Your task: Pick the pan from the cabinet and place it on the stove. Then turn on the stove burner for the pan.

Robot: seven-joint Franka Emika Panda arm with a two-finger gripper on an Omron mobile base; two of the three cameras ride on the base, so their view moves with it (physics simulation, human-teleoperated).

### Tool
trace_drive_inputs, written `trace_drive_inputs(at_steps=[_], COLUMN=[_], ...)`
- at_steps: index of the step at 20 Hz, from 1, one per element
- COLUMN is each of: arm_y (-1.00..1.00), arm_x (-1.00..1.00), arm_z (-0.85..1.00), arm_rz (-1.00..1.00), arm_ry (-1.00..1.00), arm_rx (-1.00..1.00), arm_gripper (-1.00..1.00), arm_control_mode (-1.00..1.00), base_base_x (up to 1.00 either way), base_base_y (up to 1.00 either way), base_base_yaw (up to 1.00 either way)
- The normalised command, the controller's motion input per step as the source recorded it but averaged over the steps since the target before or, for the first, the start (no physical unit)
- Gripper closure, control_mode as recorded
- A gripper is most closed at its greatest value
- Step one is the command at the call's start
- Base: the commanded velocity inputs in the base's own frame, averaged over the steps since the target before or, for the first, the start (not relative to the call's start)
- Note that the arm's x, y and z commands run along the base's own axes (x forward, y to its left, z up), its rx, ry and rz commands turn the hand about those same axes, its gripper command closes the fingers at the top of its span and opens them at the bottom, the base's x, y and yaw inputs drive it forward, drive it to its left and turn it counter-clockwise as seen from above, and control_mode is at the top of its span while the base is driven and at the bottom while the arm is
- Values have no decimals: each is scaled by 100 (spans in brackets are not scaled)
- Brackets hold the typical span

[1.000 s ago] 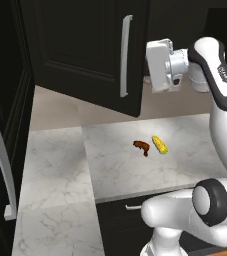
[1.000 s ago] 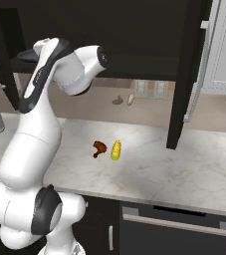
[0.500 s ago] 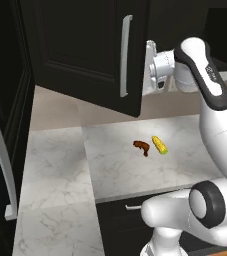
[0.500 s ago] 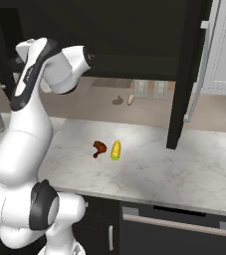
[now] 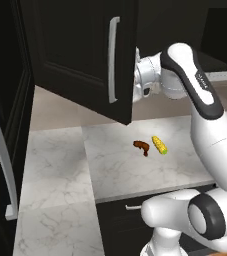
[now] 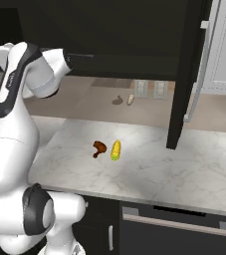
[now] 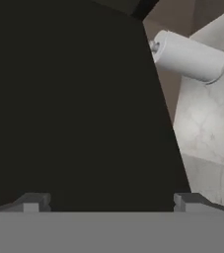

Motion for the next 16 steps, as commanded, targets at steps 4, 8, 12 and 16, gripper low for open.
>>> trace_drive_inputs(at_steps=[4, 8, 12, 16], arm_y=[62, 61, 59, 51], arm_x=[-26, -15, -5, -1], arm_z=[-11, -13, -13, -12], arm_rz=[10, 8, 5, 2], arm_ry=[3, 1, 0, 0], arm_rx=[0, 0, 0, 0], arm_gripper=[-100, -100, -100, -100], arm_control_mode=[-100, -100, -100, -100], base_base_x=[0, 0, 0, 0], base_base_y=[0, 0, 0, 0], base_base_yaw=[0, 0, 0, 0])
